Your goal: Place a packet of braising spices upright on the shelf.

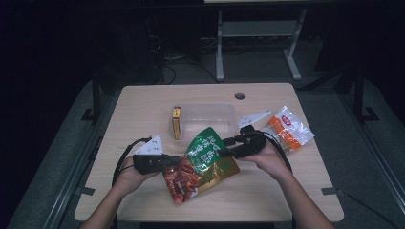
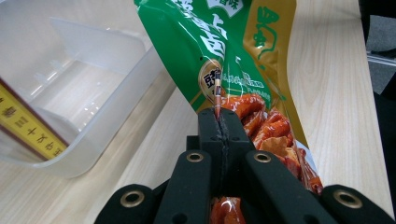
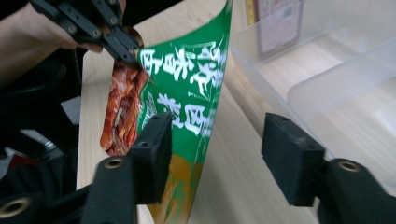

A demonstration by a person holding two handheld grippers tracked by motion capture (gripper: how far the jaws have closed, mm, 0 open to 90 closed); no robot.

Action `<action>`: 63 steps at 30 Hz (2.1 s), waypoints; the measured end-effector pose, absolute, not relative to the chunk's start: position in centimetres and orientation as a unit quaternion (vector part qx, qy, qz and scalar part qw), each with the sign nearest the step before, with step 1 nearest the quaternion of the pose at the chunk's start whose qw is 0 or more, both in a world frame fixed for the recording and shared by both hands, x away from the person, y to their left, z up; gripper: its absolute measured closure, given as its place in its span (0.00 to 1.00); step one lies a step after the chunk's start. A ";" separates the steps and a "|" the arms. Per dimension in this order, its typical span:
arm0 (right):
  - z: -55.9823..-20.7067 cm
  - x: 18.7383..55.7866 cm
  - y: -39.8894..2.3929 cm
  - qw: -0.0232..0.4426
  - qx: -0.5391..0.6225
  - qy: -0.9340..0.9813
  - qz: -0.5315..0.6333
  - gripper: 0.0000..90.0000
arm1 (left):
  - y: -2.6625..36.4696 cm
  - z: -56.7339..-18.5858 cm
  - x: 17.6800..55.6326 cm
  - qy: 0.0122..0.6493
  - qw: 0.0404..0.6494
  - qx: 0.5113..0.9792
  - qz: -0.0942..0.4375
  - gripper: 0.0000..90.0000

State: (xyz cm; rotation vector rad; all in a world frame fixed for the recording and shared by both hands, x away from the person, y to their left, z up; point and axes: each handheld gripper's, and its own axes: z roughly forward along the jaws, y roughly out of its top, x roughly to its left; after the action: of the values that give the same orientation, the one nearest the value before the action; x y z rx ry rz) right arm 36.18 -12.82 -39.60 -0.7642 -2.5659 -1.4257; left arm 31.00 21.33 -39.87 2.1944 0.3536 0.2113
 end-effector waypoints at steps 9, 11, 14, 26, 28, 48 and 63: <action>-40.4 36.2 -12.3 0.077 -0.234 -0.852 -0.462 0.77 | 21.2 -39.5 30.7 0.134 0.448 0.880 0.086 1.00; -40.5 36.1 -12.3 0.083 -0.231 -0.851 -0.465 0.82 | 21.1 -39.5 30.7 0.131 0.448 0.880 0.085 1.00; -40.6 36.2 -12.4 0.091 -0.228 -0.851 -0.465 0.85 | 21.1 -39.5 30.7 0.128 0.448 0.881 0.083 1.00; -40.8 36.4 -12.2 0.103 -0.222 -0.851 -0.464 1.00 | 21.0 -39.6 30.7 0.122 0.454 0.879 0.074 1.00; -40.8 36.3 -12.2 0.105 -0.220 -0.854 -0.459 1.00 | 21.0 -39.7 30.8 0.122 0.456 0.879 0.070 1.00; -39.5 35.6 -12.9 0.105 -0.187 -0.842 -0.494 1.00 | 22.5 -40.0 31.7 0.176 0.486 0.852 0.087 0.64; -36.3 34.2 -13.1 0.089 -0.147 -0.837 -0.520 1.00 | 24.4 -39.8 30.6 0.200 0.476 0.849 0.110 0.31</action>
State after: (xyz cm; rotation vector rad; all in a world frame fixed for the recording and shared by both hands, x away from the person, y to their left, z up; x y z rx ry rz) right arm 34.24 -13.12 -36.30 -0.4366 -2.4905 -1.5465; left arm 30.63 24.37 -39.77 2.0757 0.4892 0.2684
